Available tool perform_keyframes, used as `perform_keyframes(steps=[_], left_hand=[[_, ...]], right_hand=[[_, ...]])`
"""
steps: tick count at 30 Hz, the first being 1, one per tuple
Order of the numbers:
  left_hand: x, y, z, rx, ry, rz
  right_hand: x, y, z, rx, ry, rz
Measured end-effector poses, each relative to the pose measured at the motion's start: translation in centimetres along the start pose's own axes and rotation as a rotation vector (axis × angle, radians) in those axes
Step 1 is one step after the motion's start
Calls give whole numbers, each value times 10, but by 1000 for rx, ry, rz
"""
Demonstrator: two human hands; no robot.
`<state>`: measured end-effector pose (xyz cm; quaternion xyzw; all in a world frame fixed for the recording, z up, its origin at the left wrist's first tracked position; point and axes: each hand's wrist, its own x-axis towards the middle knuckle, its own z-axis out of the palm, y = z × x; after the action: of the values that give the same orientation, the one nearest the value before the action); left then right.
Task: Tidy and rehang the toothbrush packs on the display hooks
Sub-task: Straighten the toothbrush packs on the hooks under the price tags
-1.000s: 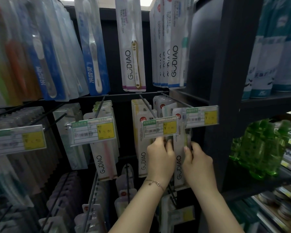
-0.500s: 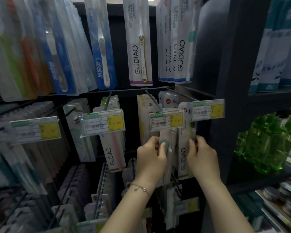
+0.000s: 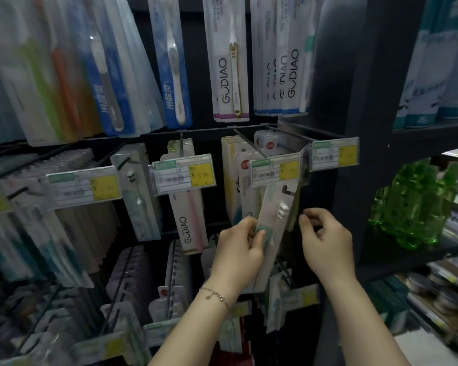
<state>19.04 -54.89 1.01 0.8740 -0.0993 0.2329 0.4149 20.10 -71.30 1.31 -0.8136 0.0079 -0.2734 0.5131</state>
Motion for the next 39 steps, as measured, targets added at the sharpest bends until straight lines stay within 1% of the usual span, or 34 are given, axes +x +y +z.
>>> perform_keyframes(steps=[3,6,14,22,26,30,35,39], left_hand=[[-9,-2,-1,-45,-7,37],[-17,-4,0,-140,-17,54],[-30,-9,-6,-369,-40,-16],[-52,-27,-12,-364,-77,-81],[-65,-37,-18,-400,-91,-129],[-70,-50,-27,-410,-52,-176],[-72,-63,-50,-481,17,-274],[-74,-79,-72,-481,72,-290]], right_hand=[[-18,2,5,129,-78,-9],[-35,5,11,202,-128,-8],[-55,-4,18,294,-119,-3],[-73,-2,31,311,-150,23],[-80,-4,45,295,-149,41],[-85,-11,62,291,-180,45],[-88,-24,89,286,-235,32],[-91,-41,111,306,-296,8]])
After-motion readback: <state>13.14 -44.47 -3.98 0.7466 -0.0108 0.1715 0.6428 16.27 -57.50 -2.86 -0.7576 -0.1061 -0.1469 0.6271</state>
